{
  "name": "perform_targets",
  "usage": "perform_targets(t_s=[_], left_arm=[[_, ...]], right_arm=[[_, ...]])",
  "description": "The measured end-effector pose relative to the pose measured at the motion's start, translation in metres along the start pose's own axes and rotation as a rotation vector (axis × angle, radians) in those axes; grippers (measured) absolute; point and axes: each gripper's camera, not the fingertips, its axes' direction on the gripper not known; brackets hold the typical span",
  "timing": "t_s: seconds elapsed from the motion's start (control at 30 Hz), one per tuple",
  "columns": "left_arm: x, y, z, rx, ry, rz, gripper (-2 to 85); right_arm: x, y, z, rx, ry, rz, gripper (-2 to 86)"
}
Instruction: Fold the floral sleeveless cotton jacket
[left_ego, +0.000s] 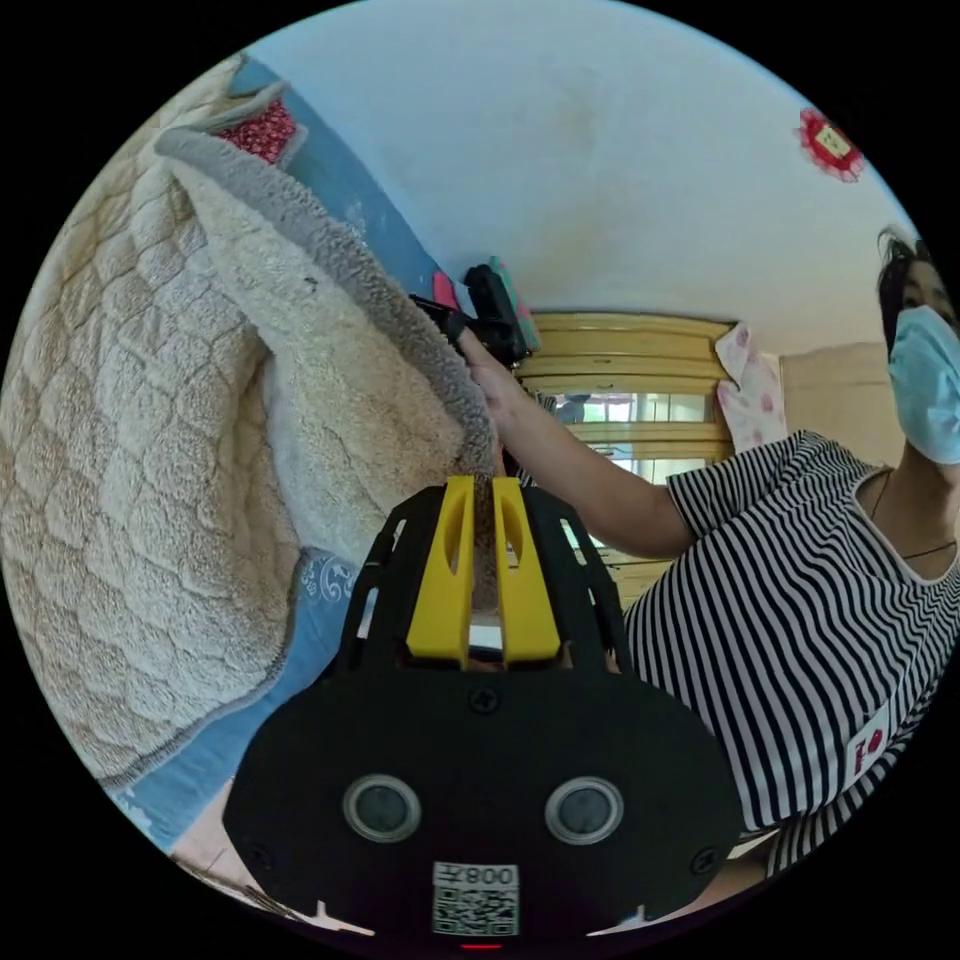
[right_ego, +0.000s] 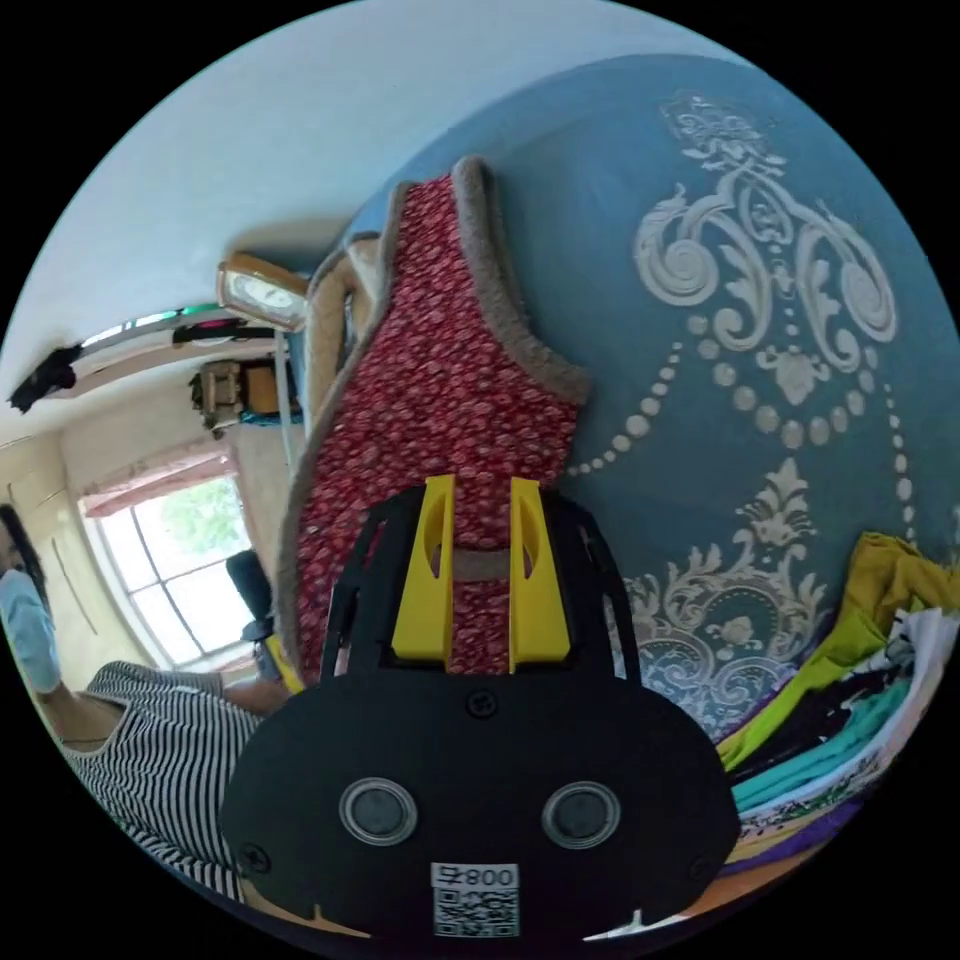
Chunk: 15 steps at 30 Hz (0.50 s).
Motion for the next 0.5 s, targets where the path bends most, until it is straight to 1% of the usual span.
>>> perform_targets(t_s=[0.07,0.13,0.2,0.27,0.33,0.4,0.47,0.5], left_arm=[[-0.003,0.001,0.003,0.010,0.009,-0.026,2.8],[-0.008,0.003,0.003,0.027,0.022,-0.062,2.8],[-0.013,0.005,0.000,0.042,0.005,-0.102,2.9],[-0.013,0.004,-0.002,0.040,-0.022,-0.115,2.9],[-0.012,0.001,-0.004,0.035,-0.045,-0.123,2.9],[-0.007,-0.003,-0.007,0.027,-0.088,-0.120,3.0],[-0.004,-0.007,-0.010,0.018,-0.138,-0.118,2.9],[-0.005,-0.010,-0.012,0.012,-0.169,-0.122,2.9]], right_arm=[[0.041,-0.001,0.004,0.031,-0.112,0.102,10.1],[0.064,-0.005,0.013,0.048,-0.213,0.152,10.6],[0.077,-0.008,0.022,0.066,-0.253,0.184,10.7],[0.085,-0.013,0.038,0.025,-0.280,0.204,9.7],[0.085,-0.013,0.042,0.004,-0.338,0.195,7.4],[0.075,-0.008,0.027,0.033,-0.341,0.153,4.7],[0.045,0.004,-0.019,0.085,-0.327,0.023,3.3],[0.037,0.007,-0.032,0.097,-0.299,-0.008,3.0]])
